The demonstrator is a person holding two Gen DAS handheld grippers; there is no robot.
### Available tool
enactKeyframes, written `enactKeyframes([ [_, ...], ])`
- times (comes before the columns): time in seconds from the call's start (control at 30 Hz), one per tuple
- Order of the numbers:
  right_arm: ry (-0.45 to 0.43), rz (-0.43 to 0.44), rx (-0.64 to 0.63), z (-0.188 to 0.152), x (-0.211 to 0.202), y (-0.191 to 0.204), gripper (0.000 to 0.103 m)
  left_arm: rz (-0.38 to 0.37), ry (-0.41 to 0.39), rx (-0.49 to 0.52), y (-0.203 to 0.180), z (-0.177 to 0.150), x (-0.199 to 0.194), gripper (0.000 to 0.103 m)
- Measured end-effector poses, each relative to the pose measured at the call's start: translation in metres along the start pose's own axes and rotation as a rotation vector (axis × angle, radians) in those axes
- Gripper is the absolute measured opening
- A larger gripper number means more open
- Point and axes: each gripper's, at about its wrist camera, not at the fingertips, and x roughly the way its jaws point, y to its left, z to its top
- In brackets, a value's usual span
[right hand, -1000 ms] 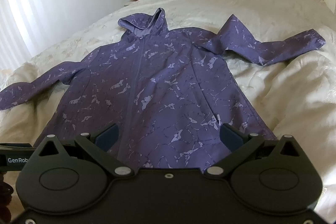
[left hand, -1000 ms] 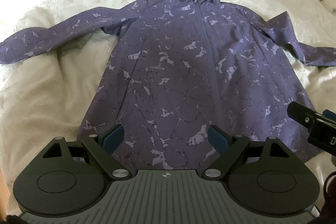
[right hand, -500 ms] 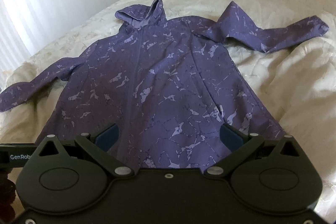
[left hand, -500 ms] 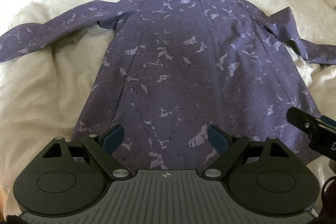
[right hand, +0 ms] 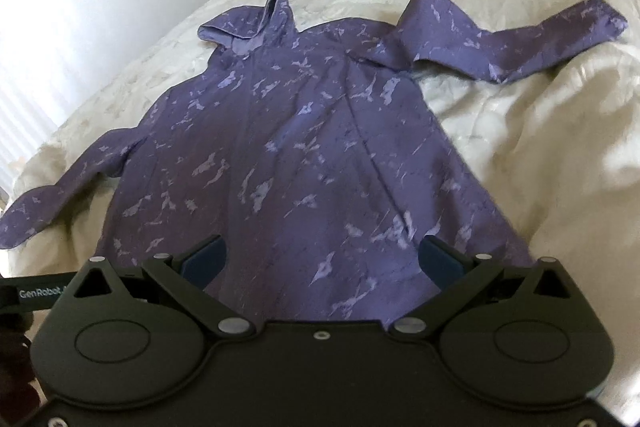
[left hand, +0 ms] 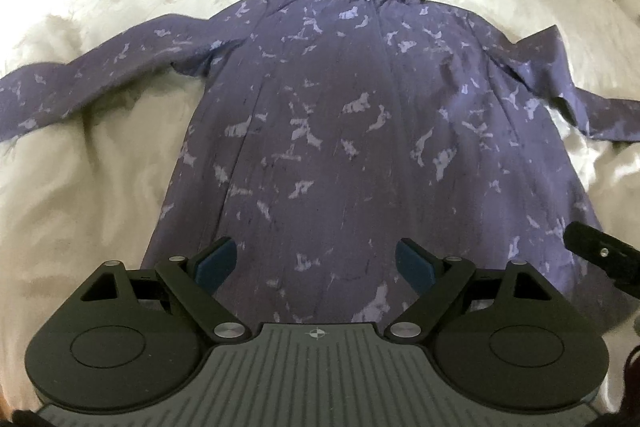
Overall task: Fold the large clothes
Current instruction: 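Grasp the jacket sleeve cuff with the right gripper and lift it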
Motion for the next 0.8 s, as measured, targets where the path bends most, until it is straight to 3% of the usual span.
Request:
enactKeyframes([
  [0.4, -0.047, -0.026, -0.012, 0.051, 0.010, -0.035, 0.102, -0.003, -0.024, 0.027, -0.010, 0.042, 0.018, 0.087],
  [0.8, -0.153, -0.274, 0.021, 0.135, 0.033, -0.138, 0.102, 0.023, -0.054, 0.050, -0.025, 0.091, 0.055, 0.087],
])
